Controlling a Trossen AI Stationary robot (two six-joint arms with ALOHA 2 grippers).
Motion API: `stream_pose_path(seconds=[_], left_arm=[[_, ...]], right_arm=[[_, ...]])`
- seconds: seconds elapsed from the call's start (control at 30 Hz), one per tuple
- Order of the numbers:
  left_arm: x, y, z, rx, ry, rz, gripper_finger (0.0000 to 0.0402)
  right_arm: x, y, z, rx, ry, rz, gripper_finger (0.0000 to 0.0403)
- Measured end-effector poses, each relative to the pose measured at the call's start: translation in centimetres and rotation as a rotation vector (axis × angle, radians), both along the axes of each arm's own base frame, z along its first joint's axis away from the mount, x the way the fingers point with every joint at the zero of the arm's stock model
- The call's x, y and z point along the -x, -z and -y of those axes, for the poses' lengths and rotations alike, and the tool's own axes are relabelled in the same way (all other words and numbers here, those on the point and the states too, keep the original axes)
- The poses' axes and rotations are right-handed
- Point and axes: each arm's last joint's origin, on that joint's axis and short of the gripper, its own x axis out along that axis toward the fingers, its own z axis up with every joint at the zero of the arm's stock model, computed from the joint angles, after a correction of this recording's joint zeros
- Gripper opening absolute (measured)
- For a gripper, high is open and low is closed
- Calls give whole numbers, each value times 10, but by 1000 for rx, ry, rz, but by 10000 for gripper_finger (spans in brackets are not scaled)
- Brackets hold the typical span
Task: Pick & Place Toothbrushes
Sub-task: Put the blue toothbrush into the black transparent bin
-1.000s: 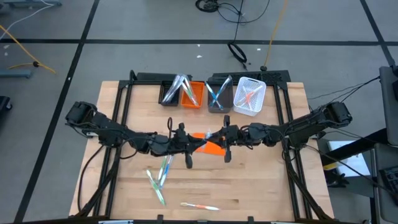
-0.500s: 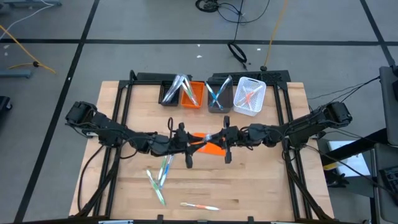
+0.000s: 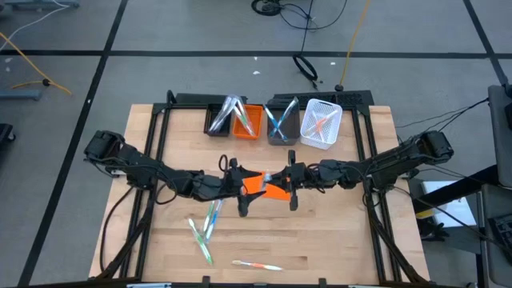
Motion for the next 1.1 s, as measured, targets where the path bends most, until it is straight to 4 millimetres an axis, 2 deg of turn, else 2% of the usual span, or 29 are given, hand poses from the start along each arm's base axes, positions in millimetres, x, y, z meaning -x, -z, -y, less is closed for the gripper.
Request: stream_pose_path(seconds=[0.2, 0.33, 0.5, 0.77, 1.1], left_arm=[[1, 4, 0, 7, -3, -34, 316], [2, 7, 0, 16, -5, -67, 313], [3, 13, 0, 54, -15, -115, 300], [4, 15, 0, 86, -25, -135, 296], [4, 15, 0, 90, -25, -132, 285]], right_arm=[[0, 3, 0, -14, 0, -32, 3], [1, 5, 2, -14, 10, -71, 3], [7, -3, 12, -16, 46, -68, 3], [16, -3, 50, -60, 292, -163, 3], [21, 0, 106, -108, 503, -179, 3]])
